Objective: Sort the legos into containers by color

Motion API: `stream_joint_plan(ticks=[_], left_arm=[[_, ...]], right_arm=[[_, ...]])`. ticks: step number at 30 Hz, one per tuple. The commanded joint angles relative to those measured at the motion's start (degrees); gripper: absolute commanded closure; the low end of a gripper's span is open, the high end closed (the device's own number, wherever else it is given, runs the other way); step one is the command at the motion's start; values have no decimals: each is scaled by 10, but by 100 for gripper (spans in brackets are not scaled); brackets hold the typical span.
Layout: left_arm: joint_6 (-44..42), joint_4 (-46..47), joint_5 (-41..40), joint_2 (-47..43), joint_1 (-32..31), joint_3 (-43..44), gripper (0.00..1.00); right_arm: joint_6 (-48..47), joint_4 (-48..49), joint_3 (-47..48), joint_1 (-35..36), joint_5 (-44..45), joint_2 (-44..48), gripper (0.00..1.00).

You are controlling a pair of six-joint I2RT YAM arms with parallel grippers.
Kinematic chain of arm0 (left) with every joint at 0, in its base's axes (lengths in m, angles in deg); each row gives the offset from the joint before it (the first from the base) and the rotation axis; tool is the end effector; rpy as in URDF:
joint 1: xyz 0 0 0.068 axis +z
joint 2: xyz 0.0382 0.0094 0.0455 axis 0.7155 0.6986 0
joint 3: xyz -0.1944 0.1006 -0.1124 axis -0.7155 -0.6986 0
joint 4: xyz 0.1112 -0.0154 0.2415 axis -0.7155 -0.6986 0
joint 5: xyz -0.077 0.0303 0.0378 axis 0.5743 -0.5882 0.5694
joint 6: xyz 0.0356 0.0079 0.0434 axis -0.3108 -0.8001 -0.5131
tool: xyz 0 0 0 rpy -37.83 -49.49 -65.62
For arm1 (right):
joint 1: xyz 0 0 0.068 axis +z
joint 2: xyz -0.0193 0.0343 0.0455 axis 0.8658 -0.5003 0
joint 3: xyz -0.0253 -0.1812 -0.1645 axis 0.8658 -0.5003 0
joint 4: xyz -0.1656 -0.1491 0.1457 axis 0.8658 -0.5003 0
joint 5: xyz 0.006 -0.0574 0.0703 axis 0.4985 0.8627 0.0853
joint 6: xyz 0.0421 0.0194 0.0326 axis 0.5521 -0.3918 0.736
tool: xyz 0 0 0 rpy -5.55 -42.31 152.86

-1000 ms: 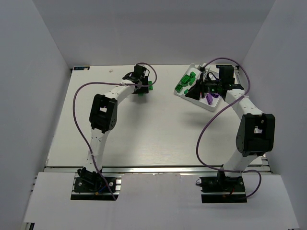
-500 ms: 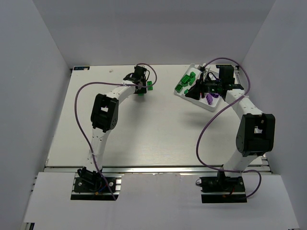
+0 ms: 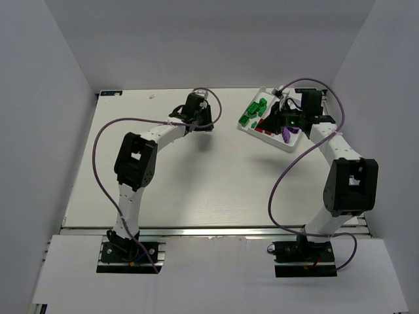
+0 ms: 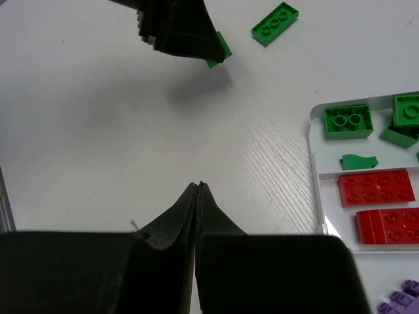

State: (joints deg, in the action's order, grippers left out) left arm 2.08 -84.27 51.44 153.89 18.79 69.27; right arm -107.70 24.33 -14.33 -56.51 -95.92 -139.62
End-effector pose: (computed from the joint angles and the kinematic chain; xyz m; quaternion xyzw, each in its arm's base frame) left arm 0.4346 -0.2205 0.1610 0.0326 0.9205 -0.1642 0.3530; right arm 0.3747 0.0546 0.2552 -0.3582 0.7355 0.3399 0.4639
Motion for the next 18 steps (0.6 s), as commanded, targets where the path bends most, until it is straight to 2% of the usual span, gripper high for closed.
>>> stream_joint_plan(ticks=[1, 3, 9, 11, 18], left_arm=[[45, 99, 81, -71, -40, -18, 97], [61, 136, 94, -65, -51, -16, 97], [93, 149, 111, 40, -88, 109, 97], [111, 179, 113, 78, -93, 148, 97], [140, 244, 84, 171, -104, 239, 97]], right_arm=[[19, 10, -2, -12, 16, 34, 100], [31, 21, -12, -18, 23, 42, 100], [45, 33, -30, -28, 29, 63, 100], [48, 35, -36, -28, 29, 69, 99], [55, 42, -66, -56, 20, 91, 98]])
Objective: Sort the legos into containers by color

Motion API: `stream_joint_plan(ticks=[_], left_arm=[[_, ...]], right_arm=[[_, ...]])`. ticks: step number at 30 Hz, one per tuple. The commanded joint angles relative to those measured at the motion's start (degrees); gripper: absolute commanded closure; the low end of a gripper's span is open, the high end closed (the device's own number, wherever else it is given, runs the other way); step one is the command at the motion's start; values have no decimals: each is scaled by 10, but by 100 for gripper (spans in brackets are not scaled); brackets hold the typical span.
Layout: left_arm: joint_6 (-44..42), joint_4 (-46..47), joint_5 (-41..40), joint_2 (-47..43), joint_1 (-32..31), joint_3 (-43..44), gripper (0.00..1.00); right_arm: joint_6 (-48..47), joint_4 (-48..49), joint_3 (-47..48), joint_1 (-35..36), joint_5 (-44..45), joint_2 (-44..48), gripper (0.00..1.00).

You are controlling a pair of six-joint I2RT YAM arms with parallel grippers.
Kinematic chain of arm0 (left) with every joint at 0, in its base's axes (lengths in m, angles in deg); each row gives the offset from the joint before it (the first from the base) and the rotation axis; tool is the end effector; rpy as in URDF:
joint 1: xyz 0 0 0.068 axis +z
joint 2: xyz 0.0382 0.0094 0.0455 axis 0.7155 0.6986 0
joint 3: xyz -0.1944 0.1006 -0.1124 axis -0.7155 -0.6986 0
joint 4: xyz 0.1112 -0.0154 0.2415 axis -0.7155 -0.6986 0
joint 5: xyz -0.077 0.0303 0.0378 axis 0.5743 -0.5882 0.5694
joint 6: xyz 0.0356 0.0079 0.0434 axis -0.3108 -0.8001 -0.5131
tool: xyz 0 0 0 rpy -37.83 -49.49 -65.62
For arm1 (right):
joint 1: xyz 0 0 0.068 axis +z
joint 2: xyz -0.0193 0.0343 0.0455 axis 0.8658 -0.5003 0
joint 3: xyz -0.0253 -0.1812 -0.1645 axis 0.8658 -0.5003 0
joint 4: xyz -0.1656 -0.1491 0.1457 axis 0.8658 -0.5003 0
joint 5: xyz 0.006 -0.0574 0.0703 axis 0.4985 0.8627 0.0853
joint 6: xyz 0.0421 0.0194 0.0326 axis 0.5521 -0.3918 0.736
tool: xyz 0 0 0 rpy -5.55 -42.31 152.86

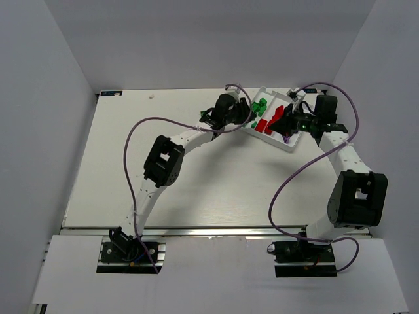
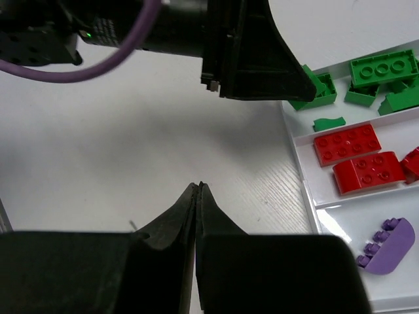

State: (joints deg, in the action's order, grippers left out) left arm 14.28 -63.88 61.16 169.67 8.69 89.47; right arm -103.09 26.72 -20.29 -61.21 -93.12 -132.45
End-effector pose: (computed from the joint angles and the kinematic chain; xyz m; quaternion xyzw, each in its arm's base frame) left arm 0.4464 -0.3448 0.1775 0.0629 0.8121 -0.3950 0.4249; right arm 0.3537 0.0231 0.2660 -0.2985 0.7580 0.3099 0.4903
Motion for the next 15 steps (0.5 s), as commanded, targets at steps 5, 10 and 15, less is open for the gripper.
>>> stream_joint_plan(ticks=[5, 10, 15], left_arm=[[4, 74, -45, 52, -8, 73, 97], [1, 75, -66, 81, -11, 103, 93], [2, 66, -68, 86, -12, 100, 91]], right_arm=[[22, 27, -15, -16, -15, 19, 97], [27, 31, -21, -18, -22, 17, 95], [26, 29, -24, -18, -23, 16, 92]])
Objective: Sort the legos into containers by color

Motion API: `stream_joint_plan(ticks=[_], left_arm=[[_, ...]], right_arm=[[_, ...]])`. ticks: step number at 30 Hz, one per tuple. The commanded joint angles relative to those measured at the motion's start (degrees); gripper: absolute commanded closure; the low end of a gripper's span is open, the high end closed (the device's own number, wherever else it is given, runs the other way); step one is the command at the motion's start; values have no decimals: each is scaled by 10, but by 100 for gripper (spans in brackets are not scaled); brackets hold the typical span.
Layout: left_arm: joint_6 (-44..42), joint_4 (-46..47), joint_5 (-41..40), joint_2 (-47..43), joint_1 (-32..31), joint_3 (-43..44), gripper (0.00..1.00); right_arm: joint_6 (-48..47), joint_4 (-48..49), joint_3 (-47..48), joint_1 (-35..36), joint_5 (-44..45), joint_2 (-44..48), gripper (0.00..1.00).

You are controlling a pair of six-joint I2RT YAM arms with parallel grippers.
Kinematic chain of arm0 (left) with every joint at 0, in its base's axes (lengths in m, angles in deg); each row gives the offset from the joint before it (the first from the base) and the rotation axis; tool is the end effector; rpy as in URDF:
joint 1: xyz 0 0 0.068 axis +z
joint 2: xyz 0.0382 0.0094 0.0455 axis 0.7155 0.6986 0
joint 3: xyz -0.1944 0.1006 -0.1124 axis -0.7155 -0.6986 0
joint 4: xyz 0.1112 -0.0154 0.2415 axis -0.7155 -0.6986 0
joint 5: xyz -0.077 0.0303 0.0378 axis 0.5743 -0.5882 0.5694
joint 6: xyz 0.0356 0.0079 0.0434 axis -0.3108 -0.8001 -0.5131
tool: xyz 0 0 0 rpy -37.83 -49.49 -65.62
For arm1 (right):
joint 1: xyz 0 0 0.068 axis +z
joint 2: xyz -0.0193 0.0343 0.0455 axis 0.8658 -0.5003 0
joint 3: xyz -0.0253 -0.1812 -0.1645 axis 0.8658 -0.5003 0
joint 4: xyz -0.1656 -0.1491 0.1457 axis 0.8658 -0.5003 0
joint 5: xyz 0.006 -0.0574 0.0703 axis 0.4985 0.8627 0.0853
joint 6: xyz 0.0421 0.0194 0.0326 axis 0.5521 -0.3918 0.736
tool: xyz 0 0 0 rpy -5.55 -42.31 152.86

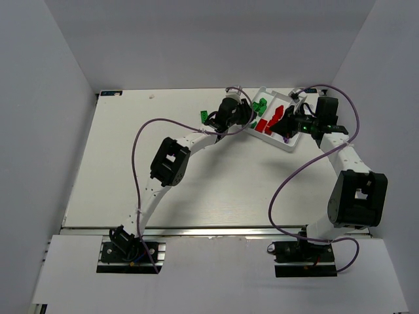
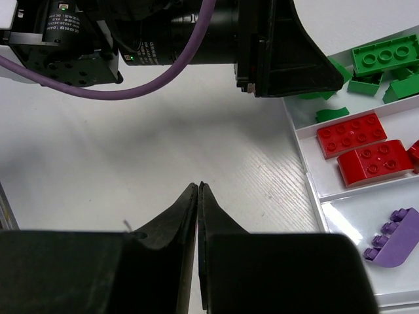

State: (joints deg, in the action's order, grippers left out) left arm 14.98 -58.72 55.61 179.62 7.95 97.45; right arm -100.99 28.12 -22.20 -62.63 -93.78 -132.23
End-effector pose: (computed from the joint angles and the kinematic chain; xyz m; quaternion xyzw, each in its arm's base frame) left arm 0.4628 -0.3618 0.1407 0.0359 0.7985 -0.3827 0.4632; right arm 0.3516 0.0147 0.2582 -0.2765 0.7656 0.3182 0.4859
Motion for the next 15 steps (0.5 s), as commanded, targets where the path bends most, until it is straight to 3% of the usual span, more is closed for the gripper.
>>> stream_joint_plan(ticks=[1, 8, 15], left_arm=[[-5, 13, -14, -14, -5, 17, 90], [-1, 13, -20, -15, -5, 10, 76], [-4, 6, -31, -21, -6, 12, 53]], right_arm=[[5, 15, -4, -4, -17, 13, 91], [6, 14, -4, -3, -20, 12, 87], [4, 7, 2, -4, -20, 9, 81]])
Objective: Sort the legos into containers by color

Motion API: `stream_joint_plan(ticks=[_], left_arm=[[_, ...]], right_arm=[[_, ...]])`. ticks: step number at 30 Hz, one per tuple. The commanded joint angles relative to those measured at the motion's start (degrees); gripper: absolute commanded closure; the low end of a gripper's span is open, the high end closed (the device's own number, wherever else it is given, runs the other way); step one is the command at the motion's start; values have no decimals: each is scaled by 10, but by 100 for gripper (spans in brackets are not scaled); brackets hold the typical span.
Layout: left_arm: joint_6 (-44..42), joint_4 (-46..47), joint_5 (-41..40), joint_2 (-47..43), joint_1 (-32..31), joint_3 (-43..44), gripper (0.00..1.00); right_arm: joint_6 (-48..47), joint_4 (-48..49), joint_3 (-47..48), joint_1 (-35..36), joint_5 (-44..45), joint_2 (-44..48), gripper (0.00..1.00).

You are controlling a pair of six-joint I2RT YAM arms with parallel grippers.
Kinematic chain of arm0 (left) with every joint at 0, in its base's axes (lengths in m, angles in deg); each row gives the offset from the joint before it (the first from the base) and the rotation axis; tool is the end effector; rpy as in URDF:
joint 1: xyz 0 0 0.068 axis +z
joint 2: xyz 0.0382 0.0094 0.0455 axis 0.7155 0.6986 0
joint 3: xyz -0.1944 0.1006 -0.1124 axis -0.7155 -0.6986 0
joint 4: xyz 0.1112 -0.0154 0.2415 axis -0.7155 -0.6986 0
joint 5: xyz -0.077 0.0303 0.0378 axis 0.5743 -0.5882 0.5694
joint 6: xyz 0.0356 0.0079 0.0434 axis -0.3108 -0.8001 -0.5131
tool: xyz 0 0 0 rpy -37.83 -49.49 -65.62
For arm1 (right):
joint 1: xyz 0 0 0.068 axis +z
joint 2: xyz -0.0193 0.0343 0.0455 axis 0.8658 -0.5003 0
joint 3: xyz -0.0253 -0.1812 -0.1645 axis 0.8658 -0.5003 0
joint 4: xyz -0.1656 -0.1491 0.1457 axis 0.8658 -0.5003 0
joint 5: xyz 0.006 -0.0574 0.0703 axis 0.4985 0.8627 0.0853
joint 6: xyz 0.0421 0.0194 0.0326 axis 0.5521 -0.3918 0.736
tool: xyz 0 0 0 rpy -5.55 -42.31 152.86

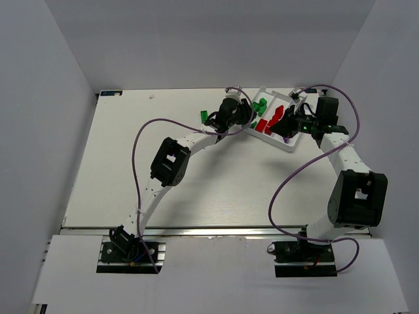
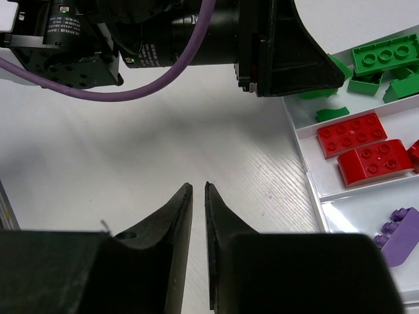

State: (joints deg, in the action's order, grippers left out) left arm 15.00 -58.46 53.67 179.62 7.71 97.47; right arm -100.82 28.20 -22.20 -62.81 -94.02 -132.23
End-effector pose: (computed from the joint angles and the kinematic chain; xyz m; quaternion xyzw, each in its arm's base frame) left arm 0.4623 -0.3629 0.1413 0.0273 0.7976 -0.3743 0.4723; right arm 0.3517 0.0137 0.2584 -0.2753 0.7653 0.3196 0.4862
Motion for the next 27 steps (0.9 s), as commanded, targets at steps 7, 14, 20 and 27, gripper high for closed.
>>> stream_joint_plan(ticks=[7, 14, 20, 27], left_arm=[[-16, -4, -15, -34, -3, 9, 42], [-30, -2, -33, -71, -3, -17, 36], [-37, 4, -56, -226, 22, -176, 44], [-75, 13, -120, -496, 57, -497, 32]], right_arm=[[-1, -3, 11, -2, -15, 6, 76], [-7, -17, 24, -2, -14, 7, 71], [-95, -76, 71, 3, -46, -8, 53], [-162, -133, 152, 52, -12, -58, 11]])
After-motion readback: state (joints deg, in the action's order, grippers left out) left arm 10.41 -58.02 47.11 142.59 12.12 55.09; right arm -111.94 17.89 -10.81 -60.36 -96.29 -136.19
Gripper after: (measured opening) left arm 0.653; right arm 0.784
